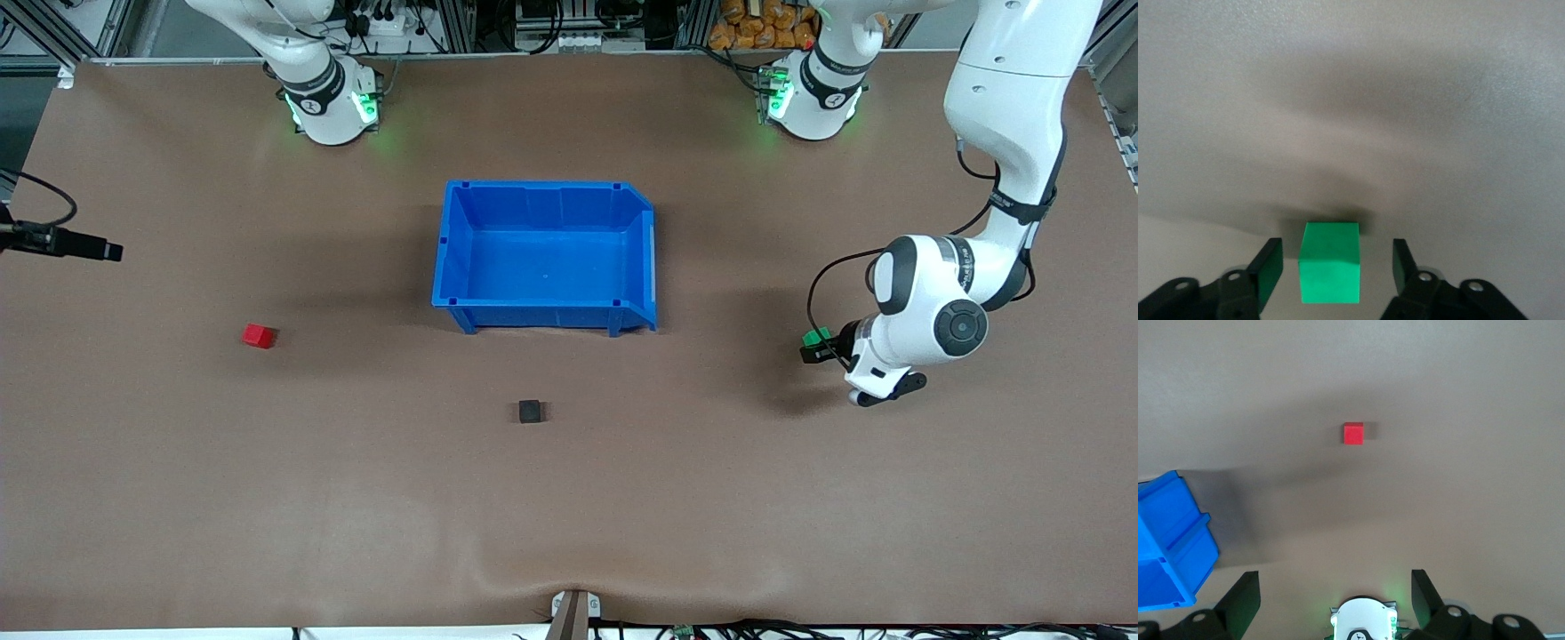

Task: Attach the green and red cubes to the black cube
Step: 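Grasp the green cube with the left gripper while the right gripper reaches out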

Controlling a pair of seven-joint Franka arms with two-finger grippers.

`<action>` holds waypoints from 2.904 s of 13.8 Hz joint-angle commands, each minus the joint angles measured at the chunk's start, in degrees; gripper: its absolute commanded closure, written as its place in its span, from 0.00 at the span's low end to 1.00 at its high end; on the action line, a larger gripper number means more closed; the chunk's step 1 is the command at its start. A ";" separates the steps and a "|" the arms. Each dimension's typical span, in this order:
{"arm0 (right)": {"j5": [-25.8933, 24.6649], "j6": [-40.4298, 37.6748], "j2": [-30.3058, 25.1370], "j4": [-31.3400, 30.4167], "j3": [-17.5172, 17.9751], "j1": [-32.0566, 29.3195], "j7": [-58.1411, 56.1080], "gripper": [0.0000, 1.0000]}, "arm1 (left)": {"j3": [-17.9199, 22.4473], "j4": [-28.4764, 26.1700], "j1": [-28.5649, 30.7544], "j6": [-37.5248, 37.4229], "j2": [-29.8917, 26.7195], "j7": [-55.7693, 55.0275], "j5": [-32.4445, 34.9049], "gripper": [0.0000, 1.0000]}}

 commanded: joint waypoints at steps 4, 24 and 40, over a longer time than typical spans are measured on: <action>0.08 -0.78 2.38 0.81 0.70 -1.88 -0.06 0.00 | -0.18 -0.54 -0.21 0.53 0.02 -0.67 -0.91 0.40; 0.34 -0.61 5.28 0.64 0.70 -2.24 0.12 0.00 | -2.03 13.00 -4.95 -6.59 -0.77 -29.66 -1.08 1.00; 0.78 -0.43 7.39 0.11 0.70 -2.68 0.03 0.00 | -2.20 32.50 -20.07 -5.98 11.96 -67.79 -8.99 1.00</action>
